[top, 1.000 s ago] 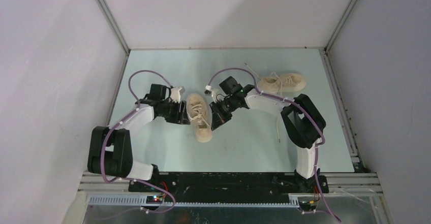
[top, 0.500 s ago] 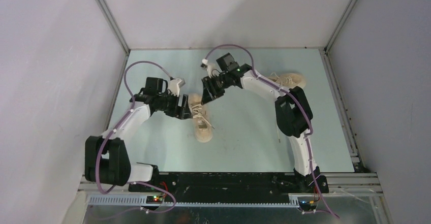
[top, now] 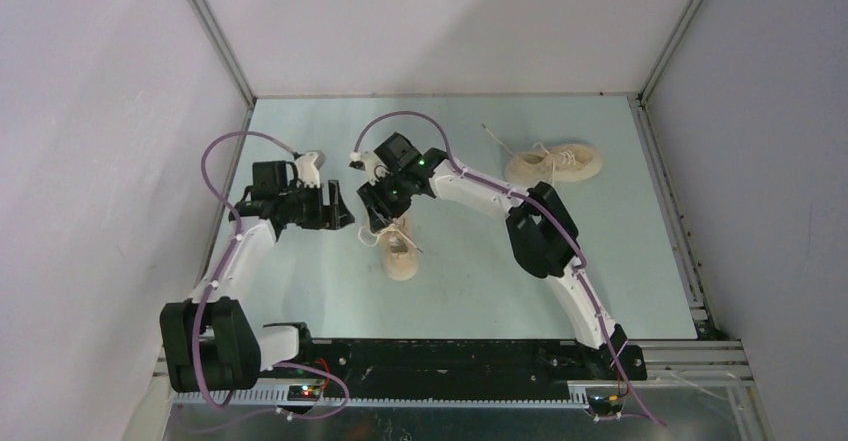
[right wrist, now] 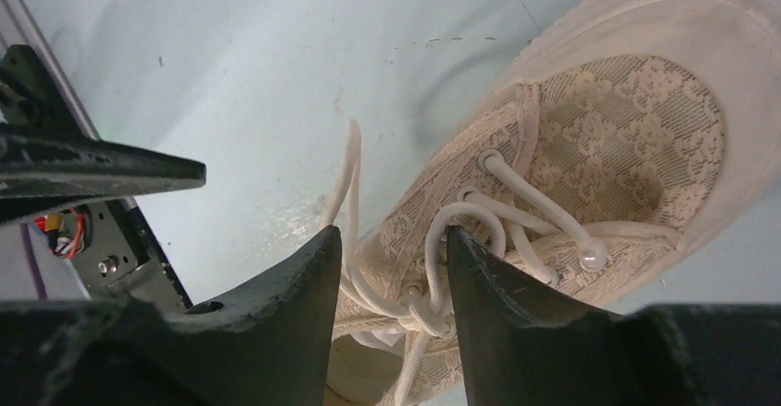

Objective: Tie the shoes
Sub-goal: Adjust the shoe at the center of the board.

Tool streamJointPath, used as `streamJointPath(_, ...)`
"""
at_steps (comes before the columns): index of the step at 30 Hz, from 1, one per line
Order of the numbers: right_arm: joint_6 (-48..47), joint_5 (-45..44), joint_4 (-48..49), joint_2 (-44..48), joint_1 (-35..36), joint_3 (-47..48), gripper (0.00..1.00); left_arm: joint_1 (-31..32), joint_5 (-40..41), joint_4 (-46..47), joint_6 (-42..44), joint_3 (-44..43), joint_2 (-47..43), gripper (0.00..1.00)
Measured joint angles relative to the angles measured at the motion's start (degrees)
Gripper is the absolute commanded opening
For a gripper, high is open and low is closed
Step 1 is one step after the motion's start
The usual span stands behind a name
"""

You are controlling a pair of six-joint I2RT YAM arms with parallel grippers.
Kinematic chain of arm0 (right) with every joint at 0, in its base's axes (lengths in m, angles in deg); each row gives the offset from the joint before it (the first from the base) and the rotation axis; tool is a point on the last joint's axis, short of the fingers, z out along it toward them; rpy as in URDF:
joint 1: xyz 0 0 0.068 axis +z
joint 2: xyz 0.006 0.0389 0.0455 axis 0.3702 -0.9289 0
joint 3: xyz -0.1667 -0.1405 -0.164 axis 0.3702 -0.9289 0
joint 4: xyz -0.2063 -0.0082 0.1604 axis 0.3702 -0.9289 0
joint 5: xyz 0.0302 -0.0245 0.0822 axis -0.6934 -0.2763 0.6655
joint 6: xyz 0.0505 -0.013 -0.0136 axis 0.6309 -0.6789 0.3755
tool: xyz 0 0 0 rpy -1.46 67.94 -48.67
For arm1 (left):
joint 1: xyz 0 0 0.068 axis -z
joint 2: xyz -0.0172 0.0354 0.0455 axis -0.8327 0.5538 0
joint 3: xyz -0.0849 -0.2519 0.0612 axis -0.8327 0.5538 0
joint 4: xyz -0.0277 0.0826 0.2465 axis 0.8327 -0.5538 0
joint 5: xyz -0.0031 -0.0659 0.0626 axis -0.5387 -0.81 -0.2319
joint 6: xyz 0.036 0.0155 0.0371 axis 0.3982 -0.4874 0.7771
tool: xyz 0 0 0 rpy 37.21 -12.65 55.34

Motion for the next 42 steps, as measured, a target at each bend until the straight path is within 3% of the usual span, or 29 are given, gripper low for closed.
streamJointPath(2, -0.48, -1.42, -0.33, -0.11, 0.52, 0.13, 0.47, -1.03, 0.48, 0.7, -0.87, 0.81, -0.37, 0.79)
streamJointPath(7, -2.19, -4.33, -1.03, -0.22, 0.66, 0.57, 0.15, -1.46, 0.74, 1.86, -1.99, 2.21, -1.03, 0.75)
streamJointPath(9, -2.58, -5.79, -1.31, -0.22, 0.7, 0.57, 0.12, -1.46, 0.5, 2.38, -2.29, 2.54, -0.96, 0.73)
streamJointPath(16, -1.68, -8.04, -1.44, 0.9, 0.46, -0.07, 0.12, 0.68, -2.8, 4.59, -2.47, 1.46, 4.66, 0.61)
streamJointPath(20, 0.42, -7.37, -0.96, 4.07, -0.74, -2.73, 0.13, 3.96, -4.48, 5.03, -3.3, -1.86, 10.75, 0.3)
streamJointPath(22, 1.75, -6.56, -0.17, 6.08, -1.73, -4.94, 0.14, 4.94, -6.01, 5.79, -3.98, -3.76, 13.66, 0.26)
streamJointPath(36, 7.89, -0.28, 4.74, 10.67, -3.72, -17.97, 0.17, 11.5, -10.45, 4.87, -3.3, -8.79, 21.99, 0.33)
streamJointPath(42, 7.98, 0.15, 8.04, 14.67, -3.96, -25.05, 0.31, 14.78, -10.21, 3.89, -0.92, -8.79, 22.08, 0.36)
